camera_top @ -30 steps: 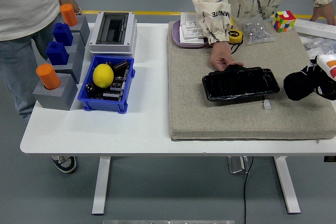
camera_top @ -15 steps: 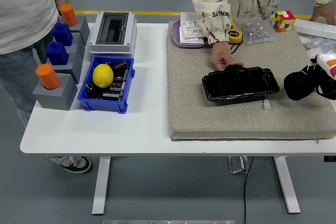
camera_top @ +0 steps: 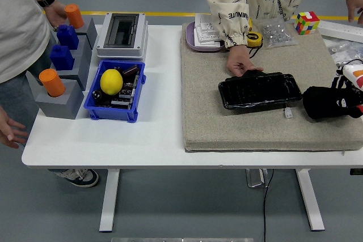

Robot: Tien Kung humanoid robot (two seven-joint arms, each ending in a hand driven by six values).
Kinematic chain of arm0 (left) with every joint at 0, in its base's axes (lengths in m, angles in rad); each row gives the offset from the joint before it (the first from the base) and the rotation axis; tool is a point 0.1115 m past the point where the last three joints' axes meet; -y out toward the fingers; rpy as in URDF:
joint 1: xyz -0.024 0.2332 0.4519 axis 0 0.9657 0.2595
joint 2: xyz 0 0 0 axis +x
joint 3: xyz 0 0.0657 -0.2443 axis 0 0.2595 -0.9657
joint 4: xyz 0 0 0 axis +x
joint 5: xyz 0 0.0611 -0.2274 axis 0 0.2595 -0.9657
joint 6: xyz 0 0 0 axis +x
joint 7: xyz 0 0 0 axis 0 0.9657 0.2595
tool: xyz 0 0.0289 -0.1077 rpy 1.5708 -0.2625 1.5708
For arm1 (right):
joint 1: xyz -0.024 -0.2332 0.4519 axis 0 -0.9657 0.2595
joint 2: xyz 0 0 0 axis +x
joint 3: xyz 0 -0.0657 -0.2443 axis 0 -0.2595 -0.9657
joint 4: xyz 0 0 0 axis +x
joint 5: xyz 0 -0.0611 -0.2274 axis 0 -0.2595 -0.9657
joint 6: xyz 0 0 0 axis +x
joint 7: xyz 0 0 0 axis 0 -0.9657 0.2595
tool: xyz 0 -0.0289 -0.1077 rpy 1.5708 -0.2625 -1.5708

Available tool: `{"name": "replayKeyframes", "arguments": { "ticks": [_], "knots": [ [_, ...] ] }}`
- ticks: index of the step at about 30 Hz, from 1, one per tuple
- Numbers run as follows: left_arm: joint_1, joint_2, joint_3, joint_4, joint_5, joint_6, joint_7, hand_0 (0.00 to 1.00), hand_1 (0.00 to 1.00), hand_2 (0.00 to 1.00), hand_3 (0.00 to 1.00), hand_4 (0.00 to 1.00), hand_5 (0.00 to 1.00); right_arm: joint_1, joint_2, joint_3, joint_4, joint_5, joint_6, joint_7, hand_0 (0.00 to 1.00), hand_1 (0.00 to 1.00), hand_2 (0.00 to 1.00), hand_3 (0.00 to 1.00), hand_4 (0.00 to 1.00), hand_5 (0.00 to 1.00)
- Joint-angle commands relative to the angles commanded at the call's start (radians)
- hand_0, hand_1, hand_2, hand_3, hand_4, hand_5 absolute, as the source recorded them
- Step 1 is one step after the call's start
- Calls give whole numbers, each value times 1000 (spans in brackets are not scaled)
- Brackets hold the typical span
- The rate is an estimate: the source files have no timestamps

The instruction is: Pick the rag up,wipe the panel,place it on the desk

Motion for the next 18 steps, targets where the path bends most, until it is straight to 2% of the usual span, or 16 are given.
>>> {"name": "replayKeyframes", "arguments": {
  "ticks": [7, 9, 13, 14, 18],
  "knots": [
    [3, 0, -1, 0, 4, -1, 2, 650, 697, 746, 565, 599, 477, -10, -4, 6, 20, -2, 10, -4, 353, 434, 489, 477, 940, 214],
    [3, 1, 0, 0, 4, -1, 1, 650, 697, 746, 566, 599, 477, -11, -6, 10, 24, -4, 14, -5, 387, 453, 510, 489, 965, 243],
    [0, 1, 3, 0, 2, -1, -1, 650, 697, 746, 566, 599, 477, -11, -11, 18, 31, -19, 45, -20, 387, 453, 510, 489, 965, 243],
    [0, 1, 2, 0, 2, -1, -1, 650, 697, 746, 565, 599, 476, -10, -13, 21, 34, -29, 64, -31, 568, 577, 662, 658, 998, 360],
    [-1, 0, 2, 0, 1, -1, -1, 650, 697, 746, 565, 599, 476, -9, -18, 33, 41, -52, 115, -54, 568, 577, 662, 658, 998, 360]
  ]
}}
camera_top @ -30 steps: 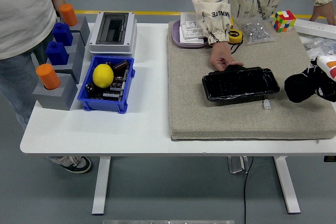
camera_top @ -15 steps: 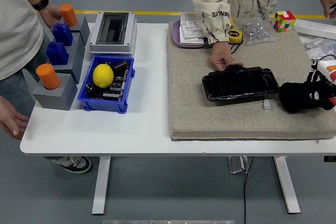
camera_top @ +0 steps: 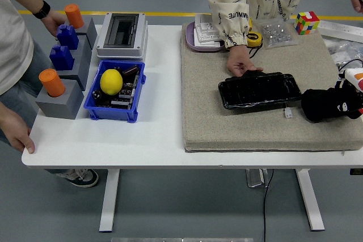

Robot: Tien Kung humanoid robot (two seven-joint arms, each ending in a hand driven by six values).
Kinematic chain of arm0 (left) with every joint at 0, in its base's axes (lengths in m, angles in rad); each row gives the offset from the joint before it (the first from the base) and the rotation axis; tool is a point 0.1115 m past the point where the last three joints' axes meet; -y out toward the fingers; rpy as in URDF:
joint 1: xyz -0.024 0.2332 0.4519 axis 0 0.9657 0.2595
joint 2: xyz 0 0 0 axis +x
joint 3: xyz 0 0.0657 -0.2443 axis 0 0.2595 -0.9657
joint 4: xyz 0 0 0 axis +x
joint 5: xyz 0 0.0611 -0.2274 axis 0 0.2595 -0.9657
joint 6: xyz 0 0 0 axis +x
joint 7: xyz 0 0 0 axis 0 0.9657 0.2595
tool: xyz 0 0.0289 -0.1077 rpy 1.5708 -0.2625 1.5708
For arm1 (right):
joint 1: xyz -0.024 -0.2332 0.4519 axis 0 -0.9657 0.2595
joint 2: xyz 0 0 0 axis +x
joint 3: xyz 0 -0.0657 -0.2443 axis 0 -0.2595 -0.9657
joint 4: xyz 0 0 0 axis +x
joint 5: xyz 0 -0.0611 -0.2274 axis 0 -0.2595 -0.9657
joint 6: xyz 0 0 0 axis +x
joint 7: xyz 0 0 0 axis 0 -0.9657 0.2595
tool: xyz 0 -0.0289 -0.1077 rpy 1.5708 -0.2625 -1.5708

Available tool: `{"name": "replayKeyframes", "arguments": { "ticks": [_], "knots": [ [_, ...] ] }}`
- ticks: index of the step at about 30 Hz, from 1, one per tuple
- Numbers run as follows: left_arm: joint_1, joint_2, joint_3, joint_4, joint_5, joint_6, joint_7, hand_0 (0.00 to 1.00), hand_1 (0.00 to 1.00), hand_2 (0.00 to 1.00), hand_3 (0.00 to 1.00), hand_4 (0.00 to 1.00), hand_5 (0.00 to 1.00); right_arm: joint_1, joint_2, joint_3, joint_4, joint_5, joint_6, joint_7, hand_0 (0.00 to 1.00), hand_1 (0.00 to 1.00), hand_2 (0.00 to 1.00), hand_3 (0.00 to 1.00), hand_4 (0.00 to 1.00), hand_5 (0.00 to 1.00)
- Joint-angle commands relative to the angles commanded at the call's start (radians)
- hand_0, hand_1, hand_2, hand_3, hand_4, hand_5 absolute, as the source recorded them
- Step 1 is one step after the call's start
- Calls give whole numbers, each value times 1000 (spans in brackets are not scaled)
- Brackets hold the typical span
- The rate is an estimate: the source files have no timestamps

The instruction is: Pick the rag up,wipe the panel,place it on the desk

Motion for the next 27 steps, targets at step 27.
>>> {"name": "replayKeyframes", "arguments": {
  "ticks": [27],
  "knots": [
    [4, -7, -2, 0, -1, 0, -2, 651, 697, 746, 566, 599, 476, 4, -19, 66, 10, -24, 43, -20, 792, 743, 838, 844, 998, 439]
  ]
}}
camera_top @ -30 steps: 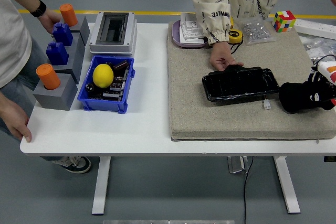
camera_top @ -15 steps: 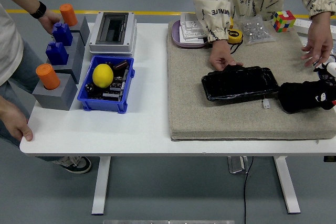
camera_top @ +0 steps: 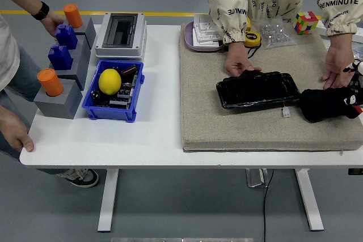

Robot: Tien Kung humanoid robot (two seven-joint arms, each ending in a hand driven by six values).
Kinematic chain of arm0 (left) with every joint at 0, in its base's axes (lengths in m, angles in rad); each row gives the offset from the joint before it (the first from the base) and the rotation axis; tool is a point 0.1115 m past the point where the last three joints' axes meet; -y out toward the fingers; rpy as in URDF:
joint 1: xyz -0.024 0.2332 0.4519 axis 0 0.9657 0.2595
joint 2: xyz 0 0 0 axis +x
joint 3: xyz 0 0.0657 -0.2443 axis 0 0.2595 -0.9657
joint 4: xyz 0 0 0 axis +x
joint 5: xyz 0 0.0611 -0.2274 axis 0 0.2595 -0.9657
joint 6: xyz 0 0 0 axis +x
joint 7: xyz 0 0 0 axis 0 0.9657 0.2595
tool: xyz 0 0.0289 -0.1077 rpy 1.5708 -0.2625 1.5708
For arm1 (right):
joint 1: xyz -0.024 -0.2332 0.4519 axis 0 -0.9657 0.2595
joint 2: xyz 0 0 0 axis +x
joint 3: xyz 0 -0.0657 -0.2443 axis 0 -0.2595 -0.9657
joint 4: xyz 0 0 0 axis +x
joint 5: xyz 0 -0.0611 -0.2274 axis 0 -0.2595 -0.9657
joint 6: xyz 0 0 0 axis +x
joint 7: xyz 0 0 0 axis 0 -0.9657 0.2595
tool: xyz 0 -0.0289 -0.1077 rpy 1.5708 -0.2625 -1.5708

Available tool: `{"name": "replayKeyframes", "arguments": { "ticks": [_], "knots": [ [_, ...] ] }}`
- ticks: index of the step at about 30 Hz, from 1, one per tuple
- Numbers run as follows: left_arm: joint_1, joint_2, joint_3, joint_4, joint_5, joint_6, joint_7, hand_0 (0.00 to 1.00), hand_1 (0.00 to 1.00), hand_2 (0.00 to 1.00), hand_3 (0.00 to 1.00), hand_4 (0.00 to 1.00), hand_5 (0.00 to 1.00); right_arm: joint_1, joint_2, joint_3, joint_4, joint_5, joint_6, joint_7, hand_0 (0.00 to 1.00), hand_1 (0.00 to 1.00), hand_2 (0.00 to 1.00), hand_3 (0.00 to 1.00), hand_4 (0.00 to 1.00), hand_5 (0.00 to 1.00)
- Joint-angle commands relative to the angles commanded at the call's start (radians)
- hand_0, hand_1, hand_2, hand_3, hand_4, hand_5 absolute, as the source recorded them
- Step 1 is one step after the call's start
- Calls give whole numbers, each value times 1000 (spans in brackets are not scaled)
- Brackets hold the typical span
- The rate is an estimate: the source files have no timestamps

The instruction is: Pick the rag up,wipe the panel,place it on the desk

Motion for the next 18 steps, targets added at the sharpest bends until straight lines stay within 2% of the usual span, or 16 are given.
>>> {"name": "replayKeyframes", "arguments": {
  "ticks": [18],
  "knots": [
    [4, -2, -9, 0, 4, 1, -1, 651, 697, 745, 567, 599, 476, -4, 0, 3, -1, -1, 8, -5, 792, 740, 836, 839, 998, 468]
  ]
}}
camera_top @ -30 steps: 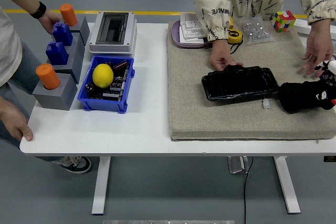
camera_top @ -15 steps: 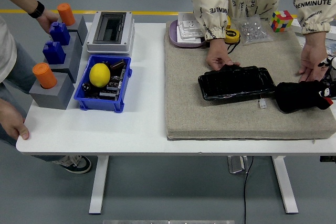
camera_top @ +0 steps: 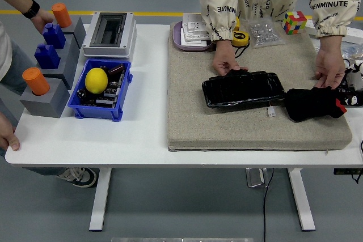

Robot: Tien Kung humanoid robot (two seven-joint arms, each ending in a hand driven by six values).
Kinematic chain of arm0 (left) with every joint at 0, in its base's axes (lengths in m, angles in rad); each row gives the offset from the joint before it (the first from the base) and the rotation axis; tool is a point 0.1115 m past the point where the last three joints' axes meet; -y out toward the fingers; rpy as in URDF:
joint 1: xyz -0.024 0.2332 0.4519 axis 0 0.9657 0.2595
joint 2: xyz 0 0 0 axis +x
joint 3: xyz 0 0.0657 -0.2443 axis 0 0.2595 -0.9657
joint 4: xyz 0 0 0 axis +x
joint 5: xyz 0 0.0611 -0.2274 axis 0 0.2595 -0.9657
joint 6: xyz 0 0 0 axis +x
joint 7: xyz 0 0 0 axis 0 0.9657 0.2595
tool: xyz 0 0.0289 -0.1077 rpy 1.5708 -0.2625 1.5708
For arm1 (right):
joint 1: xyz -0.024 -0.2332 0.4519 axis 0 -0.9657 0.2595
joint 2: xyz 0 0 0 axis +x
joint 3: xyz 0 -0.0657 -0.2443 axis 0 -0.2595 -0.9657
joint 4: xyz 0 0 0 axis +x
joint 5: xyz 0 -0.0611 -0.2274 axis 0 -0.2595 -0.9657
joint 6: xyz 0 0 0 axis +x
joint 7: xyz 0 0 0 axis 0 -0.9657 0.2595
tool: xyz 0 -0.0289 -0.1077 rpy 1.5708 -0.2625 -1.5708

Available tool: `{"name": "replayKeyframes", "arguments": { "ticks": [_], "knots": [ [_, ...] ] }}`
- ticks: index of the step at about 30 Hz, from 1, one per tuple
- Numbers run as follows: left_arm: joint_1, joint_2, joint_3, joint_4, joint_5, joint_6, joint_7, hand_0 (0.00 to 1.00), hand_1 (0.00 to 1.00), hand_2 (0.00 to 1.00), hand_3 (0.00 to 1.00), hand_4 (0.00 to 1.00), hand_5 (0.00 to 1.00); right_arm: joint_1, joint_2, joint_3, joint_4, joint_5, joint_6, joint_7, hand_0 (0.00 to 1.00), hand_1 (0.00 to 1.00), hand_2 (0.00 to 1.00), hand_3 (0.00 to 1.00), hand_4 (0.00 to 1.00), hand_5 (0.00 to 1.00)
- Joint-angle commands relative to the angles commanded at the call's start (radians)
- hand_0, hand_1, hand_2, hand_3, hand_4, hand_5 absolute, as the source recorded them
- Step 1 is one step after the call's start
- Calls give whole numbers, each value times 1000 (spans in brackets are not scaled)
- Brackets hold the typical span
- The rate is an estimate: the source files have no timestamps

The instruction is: Pick the rag up,wipe the panel,place it on the desk

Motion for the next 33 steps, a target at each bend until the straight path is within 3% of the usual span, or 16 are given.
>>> {"name": "replayKeyframes", "arguments": {
  "ticks": [33],
  "knots": [
    [-1, 0, -6, 0, 5, 1, 3, 650, 697, 746, 566, 599, 477, 31, 26, -37, 0, 5, 2, -20, 782, 737, 828, 835, 998, 469]
  ]
}}
